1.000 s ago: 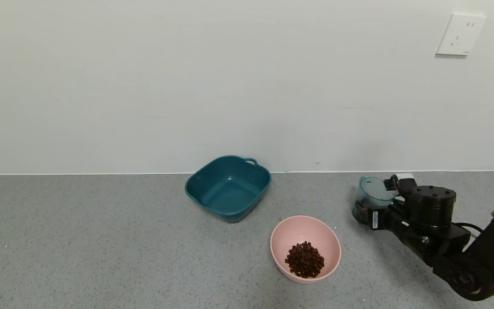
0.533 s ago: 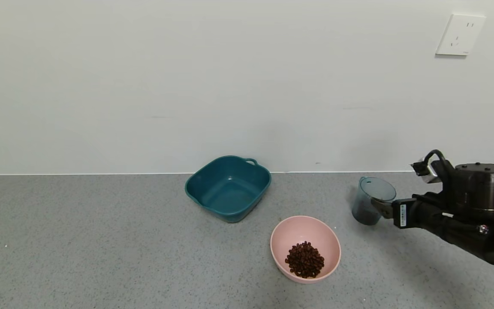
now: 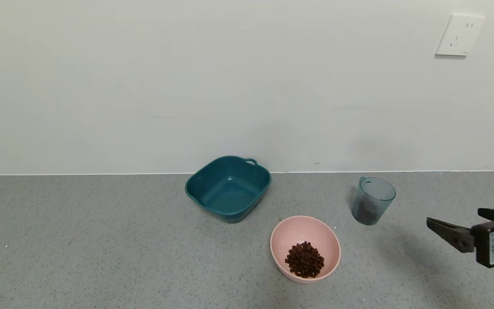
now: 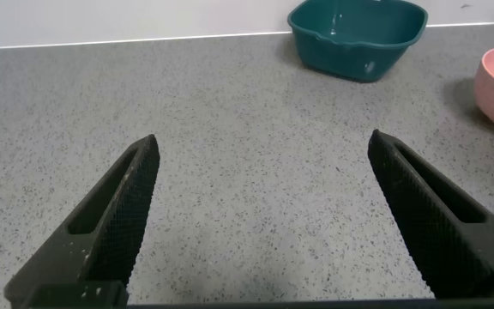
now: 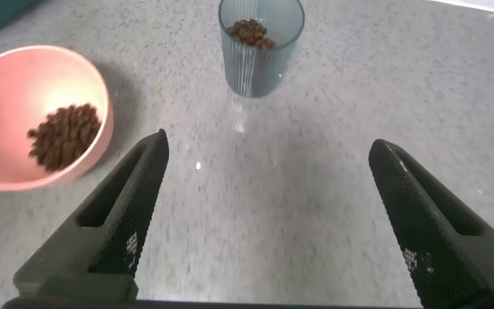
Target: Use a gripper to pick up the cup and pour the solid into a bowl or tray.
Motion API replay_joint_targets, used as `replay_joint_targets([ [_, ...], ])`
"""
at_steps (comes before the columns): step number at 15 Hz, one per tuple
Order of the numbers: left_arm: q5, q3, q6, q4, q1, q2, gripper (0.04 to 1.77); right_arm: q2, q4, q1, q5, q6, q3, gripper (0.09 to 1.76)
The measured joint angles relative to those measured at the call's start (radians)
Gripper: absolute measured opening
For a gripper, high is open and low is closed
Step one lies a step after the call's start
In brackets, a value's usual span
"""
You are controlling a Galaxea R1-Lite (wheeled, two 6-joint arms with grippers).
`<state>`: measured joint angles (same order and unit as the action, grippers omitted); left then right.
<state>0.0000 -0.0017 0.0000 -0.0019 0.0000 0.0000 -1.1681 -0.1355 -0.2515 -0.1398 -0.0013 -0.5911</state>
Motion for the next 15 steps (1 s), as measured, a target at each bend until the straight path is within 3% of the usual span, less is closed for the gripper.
replay_joint_targets([
  [6, 0.0, 0.0, 0.0, 0.0, 0.0, 0.0, 1.75, 0.361, 0.231, -0.023, -0.048, -0.002, 0.042, 1.7],
  [10, 0.0, 0.0, 0.0, 0.0, 0.0, 0.0, 1.75, 0.526, 0.316, -0.004, -0.161, -0.001, 0.044, 1.7],
  [15, 0.0, 0.0, 0.0, 0.0, 0.0, 0.0, 1.75, 0.677, 0.367, 0.16, -0.173, -0.015, 0.044, 1.7],
])
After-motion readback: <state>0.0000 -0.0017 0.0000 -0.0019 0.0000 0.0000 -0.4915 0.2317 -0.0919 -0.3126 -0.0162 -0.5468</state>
